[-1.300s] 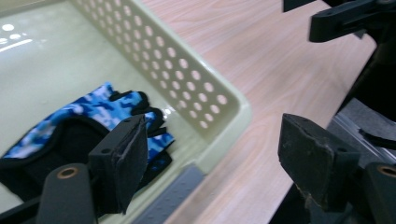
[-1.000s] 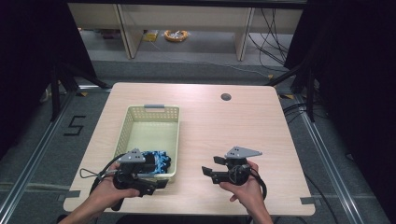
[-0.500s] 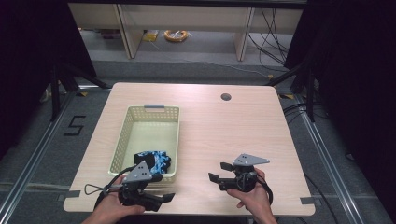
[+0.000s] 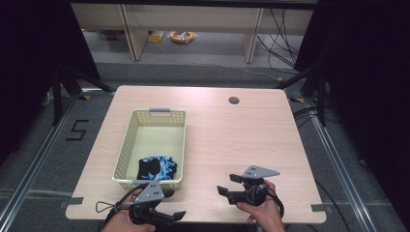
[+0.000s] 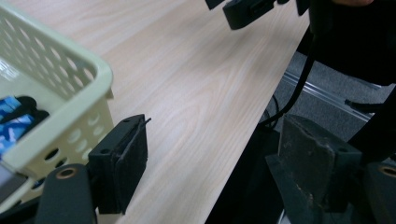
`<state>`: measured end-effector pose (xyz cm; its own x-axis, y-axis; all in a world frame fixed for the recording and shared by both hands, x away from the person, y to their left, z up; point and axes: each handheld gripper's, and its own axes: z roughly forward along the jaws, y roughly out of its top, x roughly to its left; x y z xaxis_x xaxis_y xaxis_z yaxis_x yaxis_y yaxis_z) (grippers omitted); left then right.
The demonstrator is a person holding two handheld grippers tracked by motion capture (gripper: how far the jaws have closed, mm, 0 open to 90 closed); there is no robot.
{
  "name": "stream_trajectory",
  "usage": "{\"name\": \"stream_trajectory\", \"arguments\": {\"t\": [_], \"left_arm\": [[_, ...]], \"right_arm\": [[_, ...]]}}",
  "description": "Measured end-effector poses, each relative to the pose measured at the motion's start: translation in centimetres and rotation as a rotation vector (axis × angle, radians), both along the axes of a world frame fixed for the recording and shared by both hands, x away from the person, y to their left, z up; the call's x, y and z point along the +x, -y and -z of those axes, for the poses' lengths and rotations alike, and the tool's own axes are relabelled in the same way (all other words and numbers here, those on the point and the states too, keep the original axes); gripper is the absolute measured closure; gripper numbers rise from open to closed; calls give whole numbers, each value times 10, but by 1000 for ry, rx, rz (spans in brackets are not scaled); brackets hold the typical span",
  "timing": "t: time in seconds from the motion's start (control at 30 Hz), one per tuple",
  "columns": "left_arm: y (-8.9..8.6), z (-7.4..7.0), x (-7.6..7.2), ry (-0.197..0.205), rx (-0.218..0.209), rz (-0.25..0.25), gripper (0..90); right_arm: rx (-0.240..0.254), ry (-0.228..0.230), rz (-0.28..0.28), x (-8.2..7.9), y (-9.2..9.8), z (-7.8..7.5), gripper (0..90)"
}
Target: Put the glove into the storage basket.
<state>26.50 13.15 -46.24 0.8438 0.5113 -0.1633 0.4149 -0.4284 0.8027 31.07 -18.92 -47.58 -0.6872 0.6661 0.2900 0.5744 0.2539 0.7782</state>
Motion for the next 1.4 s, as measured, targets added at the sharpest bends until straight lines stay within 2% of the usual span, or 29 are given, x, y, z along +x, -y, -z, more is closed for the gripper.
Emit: {"name": "stream_trajectory", "arguments": {"t": [0.07, 0.1, 0.13, 0.2, 0.23, 0.27, 0.3, 0.33, 0.37, 0.4, 0.43, 0.47, 0.53, 0.6, 0.67, 0.7, 0.73, 0.77, 0.8, 0.87, 0.9, 0.93, 1.03, 1.07, 1.1, 1.17, 1.2, 1.27, 1.4], "left_arm": [[0, 6, 0, 0, 2, 1, 234], [-1, 8, -1, 0, 32, -1, 232], [-1, 11, -1, 4, 30, 3, 232], [-2, 14, -3, -12, 46, -1, 230], [-1, 16, -4, -16, 29, -5, 228], [-2, 17, -5, -26, 20, -2, 226], [-4, 18, -3, 3, 43, 7, 223], [-4, 19, -4, -11, 29, 3, 219], [-4, 21, -4, -6, 29, 2, 215], [-4, 22, -5, -33, 19, -10, 208], [-6, 23, -3, -10, 34, 2, 200], [-5, 25, -3, -15, 21, -3, 194], [-7, 28, -3, -28, 48, -15, 182], [-7, 30, -5, -38, 30, -12, 169], [-8, 32, -4, -7, 51, 10, 167], [-9, 33, -5, -7, 65, 14, 166], [-8, 34, -7, -21, 47, -4, 166], [-8, 35, -7, -6, 57, 9, 166], [-8, 37, -8, -17, 70, 1, 166], [-9, 39, -7, -5, 74, 16, 166], [-8, 40, -9, -19, 65, 8, 166], [-9, 41, -9, -24, 82, 1, 166], [-9, 44, -11, -28, 83, 1, 167], [-9, 44, -11, -12, 89, 14, 167], [-9, 45, -12, -34, 78, -5, 168], [-10, 45, -12, -29, 88, -4, 168], [-10, 46, -12, -28, 86, -7, 168], [-10, 47, -12, -30, 89, -4, 168], [-12, 46, -11, -11, 96, 5, 170]], "right_arm": [[-9, 19, -12, 0, 1, 2, 312], [-17, 20, 2, -1, 0, 3, 311], [-10, 5, 8, -3, -1, 2, 310], [-12, 27, -12, -4, 0, 3, 306], [-14, -11, 2, -9, 0, 1, 304], [3, -11, 3, -10, -1, 2, 303], [-5, 4, -18, -10, 0, 3, 301], [-12, 23, -41, -8, 1, 4, 299], [-15, 13, -32, -11, 2, 5, 296], [-4, 4, -20, -14, 0, 5, 291], [-22, 18, -34, -13, 1, 6, 284], [-28, 6, -23, -16, 0, 6, 282], [-33, 18, -34, -18, 0, 8, 271], [-53, 29, -34, -21, 0, 8, 261], [-51, 31, -37, -24, 0, 9, 250], [-28, 3, -27, -27, -2, 9, 247], [-47, 30, -41, -26, 0, 10, 245], [-59, 24, -26, -28, 0, 9, 241], [-65, 13, -25, -31, 0, 9, 232], [-75, 36, -40, -31, 1, 11, 227], [-87, 33, -27, -33, 1, 11, 226], [-74, 23, -32, -34, 1, 12, 226], [-108, 44, -38, -37, 3, 13, 218], [-108, 28, -27, -39, 2, 14, 215], [-118, 22, -39, -41, 3, 14, 213], [-126, 28, -39, -43, 2, 16, 207], [-141, 8, -31, -46, 2, 16, 204], [-162, 35, -43, -48, 2, 18, 204], [-181, 13, -39, -53, 2, 19, 202]]}}
